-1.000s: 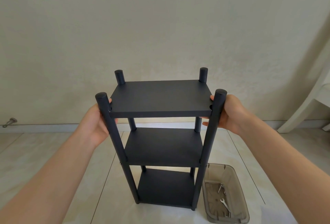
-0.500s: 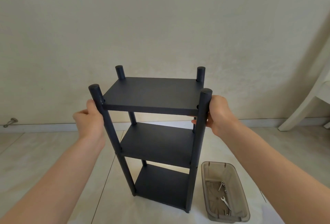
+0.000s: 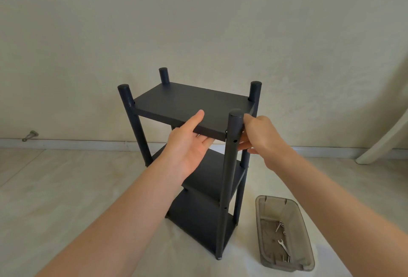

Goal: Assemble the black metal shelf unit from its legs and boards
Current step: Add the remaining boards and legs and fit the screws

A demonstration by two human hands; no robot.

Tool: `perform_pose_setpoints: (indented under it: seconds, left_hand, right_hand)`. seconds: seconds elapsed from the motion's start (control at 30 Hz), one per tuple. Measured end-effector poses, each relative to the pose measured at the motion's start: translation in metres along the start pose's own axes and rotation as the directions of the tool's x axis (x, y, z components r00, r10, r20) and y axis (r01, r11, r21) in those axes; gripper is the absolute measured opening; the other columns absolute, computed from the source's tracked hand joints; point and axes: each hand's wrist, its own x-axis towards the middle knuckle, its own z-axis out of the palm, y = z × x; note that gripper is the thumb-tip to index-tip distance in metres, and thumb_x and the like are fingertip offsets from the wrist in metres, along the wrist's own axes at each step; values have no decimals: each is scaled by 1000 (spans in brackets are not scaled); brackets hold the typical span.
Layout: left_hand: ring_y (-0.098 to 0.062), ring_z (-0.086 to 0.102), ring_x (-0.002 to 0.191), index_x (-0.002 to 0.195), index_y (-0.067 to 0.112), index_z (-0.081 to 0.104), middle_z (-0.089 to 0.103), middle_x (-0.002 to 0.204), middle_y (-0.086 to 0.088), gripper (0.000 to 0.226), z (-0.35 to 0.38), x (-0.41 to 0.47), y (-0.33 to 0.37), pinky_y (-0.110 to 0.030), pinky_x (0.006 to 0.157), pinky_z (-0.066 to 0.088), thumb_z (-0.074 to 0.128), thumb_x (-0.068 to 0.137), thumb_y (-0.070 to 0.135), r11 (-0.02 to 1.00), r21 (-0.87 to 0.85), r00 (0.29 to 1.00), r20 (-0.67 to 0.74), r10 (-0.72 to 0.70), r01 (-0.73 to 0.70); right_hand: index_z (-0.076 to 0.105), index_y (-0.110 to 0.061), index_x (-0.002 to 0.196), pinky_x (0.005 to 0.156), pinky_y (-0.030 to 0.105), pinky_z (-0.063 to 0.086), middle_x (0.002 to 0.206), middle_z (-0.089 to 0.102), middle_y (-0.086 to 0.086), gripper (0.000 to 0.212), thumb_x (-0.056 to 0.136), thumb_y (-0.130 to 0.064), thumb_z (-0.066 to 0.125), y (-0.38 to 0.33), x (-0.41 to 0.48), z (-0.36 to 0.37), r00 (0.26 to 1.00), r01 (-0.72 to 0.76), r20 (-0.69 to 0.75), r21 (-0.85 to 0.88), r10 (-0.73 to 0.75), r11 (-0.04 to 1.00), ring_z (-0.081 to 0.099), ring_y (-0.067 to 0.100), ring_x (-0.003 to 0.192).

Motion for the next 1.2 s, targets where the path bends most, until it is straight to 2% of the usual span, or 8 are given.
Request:
perform_pose_setpoints:
  seconds: [0.13, 0.23, 0.33, 0.53, 0.8, 0.93, 1.07, 1.2]
  left_hand:
    - [-32, 74, 97, 133, 5, 54, 73, 115, -18, 40, -1, 1, 4, -38, 63, 62, 64, 94, 1, 1000, -11, 1000, 18, -20, 20]
    - [-32, 75, 96, 133, 4, 55, 72, 116, -19, 39, -2, 1, 5, -39, 62, 62, 63, 95, 1, 999, 6, 999, 30, -34, 34]
    - [-30, 75, 95, 129, 5, 57, 73, 114, -18, 35, -4, 1, 5, -39, 66, 63, 63, 95, 3, 999, 25, 999, 37, -32, 31]
    - [-27, 75, 97, 118, 6, 60, 76, 107, -14, 21, -17, 4, 12, -37, 72, 63, 59, 98, 7, 996, 80, 991, 127, -43, 33]
    - [-27, 69, 113, 130, 8, 56, 70, 125, -13, 36, -35, 14, 32, -36, 79, 61, 58, 94, 6, 989, 147, 968, 241, -67, 31]
    - [-20, 75, 92, 115, 9, 59, 76, 100, -7, 31, -40, 14, 40, -30, 73, 60, 63, 85, 11, 980, 196, 962, 262, -72, 20]
    - [-23, 73, 101, 120, 10, 64, 74, 114, -9, 36, -42, 16, 45, -34, 80, 61, 69, 85, 18, 987, 163, 969, 246, -29, -12]
    - [-18, 72, 68, 93, 12, 61, 71, 76, -3, 18, -40, 13, 37, -30, 60, 59, 69, 78, 17, 979, 201, 983, 177, -50, 13]
  right_hand:
    - [68, -7, 89, 84, 39, 50, 75, 76, 4, 34, 92, -33, 46, 2, 4, -31, 992, -45, 118, -7, 46, 999, 75, 19, 67]
    - [66, -8, 98, 85, 41, 53, 73, 76, 3, 30, 98, -31, 48, 7, 18, -49, 999, -35, -10, -44, 35, 998, 74, 19, 64]
    - [59, -9, 117, 85, 43, 58, 93, 73, 7, 21, 98, -18, 55, 17, 34, -63, 995, -38, -87, 7, 39, 999, 73, 23, 80]
    - [50, -27, 137, 94, 40, 54, 121, 63, 3, 48, 93, -18, 66, 32, 45, -77, 992, 95, 88, -21, -93, 995, 65, 20, 106]
    - [47, -37, 132, 95, 35, 53, 101, 74, -10, 49, 91, -21, 69, 30, 43, -60, 937, 308, 174, -8, -302, 951, 67, 7, 103]
    - [38, -43, 138, 88, 34, 56, 108, 70, -7, 59, 89, -34, 69, 30, 42, -60, 902, 393, 231, -87, -365, 916, 68, 10, 99]
    - [42, -60, 130, 87, 33, 58, 118, 65, -15, 47, 91, -42, 62, 29, 37, -62, 851, 444, 346, -68, -396, 894, 62, 5, 110]
    - [47, -59, 123, 88, 34, 58, 120, 65, -3, 45, 92, -32, 65, 32, 37, -61, 838, 458, 355, -43, -414, 888, 64, 12, 109]
